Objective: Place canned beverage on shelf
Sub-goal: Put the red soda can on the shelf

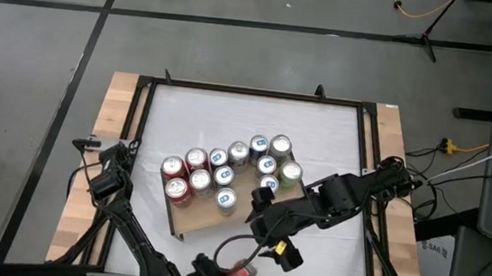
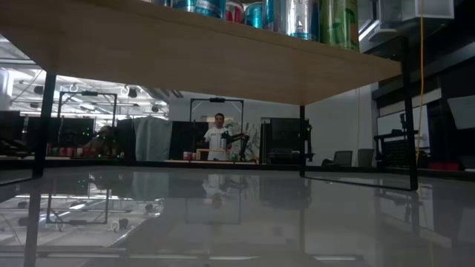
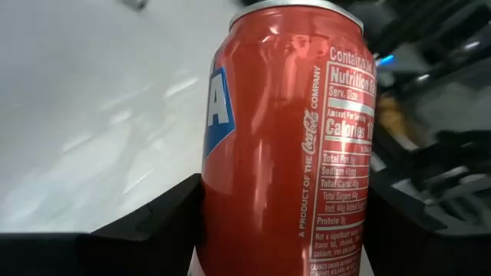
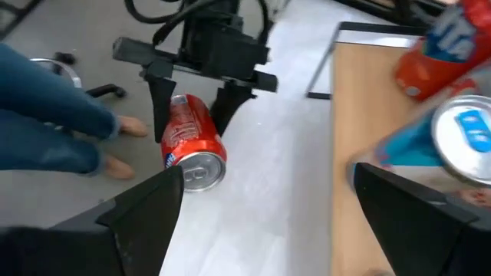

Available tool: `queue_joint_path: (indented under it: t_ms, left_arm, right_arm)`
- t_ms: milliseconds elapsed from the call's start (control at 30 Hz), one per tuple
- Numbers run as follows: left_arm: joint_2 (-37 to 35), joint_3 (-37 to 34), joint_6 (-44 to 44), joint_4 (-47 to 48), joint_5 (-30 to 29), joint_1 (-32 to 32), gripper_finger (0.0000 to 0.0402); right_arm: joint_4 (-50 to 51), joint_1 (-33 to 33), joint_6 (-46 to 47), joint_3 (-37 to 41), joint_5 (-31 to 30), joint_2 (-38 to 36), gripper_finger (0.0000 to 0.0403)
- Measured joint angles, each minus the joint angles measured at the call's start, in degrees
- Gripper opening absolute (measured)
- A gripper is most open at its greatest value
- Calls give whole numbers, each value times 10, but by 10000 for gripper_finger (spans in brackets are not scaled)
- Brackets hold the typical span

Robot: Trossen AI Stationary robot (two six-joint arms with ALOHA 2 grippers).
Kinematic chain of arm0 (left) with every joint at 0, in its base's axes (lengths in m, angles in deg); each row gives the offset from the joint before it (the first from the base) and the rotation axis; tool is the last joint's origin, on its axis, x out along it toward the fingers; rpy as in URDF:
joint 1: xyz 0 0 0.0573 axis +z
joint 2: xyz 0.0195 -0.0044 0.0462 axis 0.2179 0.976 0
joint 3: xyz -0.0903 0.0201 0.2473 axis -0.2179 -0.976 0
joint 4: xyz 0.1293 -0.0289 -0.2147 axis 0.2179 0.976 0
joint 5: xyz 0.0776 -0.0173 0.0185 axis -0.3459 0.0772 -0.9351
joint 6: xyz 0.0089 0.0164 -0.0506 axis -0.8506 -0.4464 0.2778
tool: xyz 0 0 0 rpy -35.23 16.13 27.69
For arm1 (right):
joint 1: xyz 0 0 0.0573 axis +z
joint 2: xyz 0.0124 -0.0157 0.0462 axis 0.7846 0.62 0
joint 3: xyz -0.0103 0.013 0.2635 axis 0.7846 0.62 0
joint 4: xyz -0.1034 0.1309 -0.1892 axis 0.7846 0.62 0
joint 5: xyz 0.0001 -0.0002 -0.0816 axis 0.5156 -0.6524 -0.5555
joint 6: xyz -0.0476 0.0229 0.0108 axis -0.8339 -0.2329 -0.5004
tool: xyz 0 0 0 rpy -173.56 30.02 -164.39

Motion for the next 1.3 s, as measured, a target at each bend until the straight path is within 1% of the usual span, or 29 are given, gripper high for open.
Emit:
queue_joint_path:
  t_ms: [167,267,400,500,600,700,867,1033,1133,1300]
  left_arm:
    - [0,0,-139,-134,-23,13,273]
    - [0,0,-225,-206,-19,23,273]
    - [0,0,-311,-282,27,37,273]
    - [0,0,-347,-316,76,46,273]
    - [0,0,-371,-337,126,51,274]
    - [0,0,-388,-357,157,54,274]
    - [0,0,-399,-380,177,63,274]
    - [0,0,-399,-407,217,77,274]
    - [0,0,-394,-423,250,87,274]
    - [0,0,-382,-446,265,97,274]
  right_arm:
    - [0,0,0,0,56,0,372]
    - [2,0,0,0,97,0,372]
    - [10,4,0,0,145,0,372]
    - [10,16,-3,0,149,0,372]
    - [10,37,-20,0,149,0,372]
    - [10,59,-34,0,142,0,372]
    - [17,95,-48,0,134,-1,372]
    - [18,127,-64,0,77,-1,372]
    - [19,144,-93,0,49,-1,372]
    - [52,176,-163,0,44,-1,372]
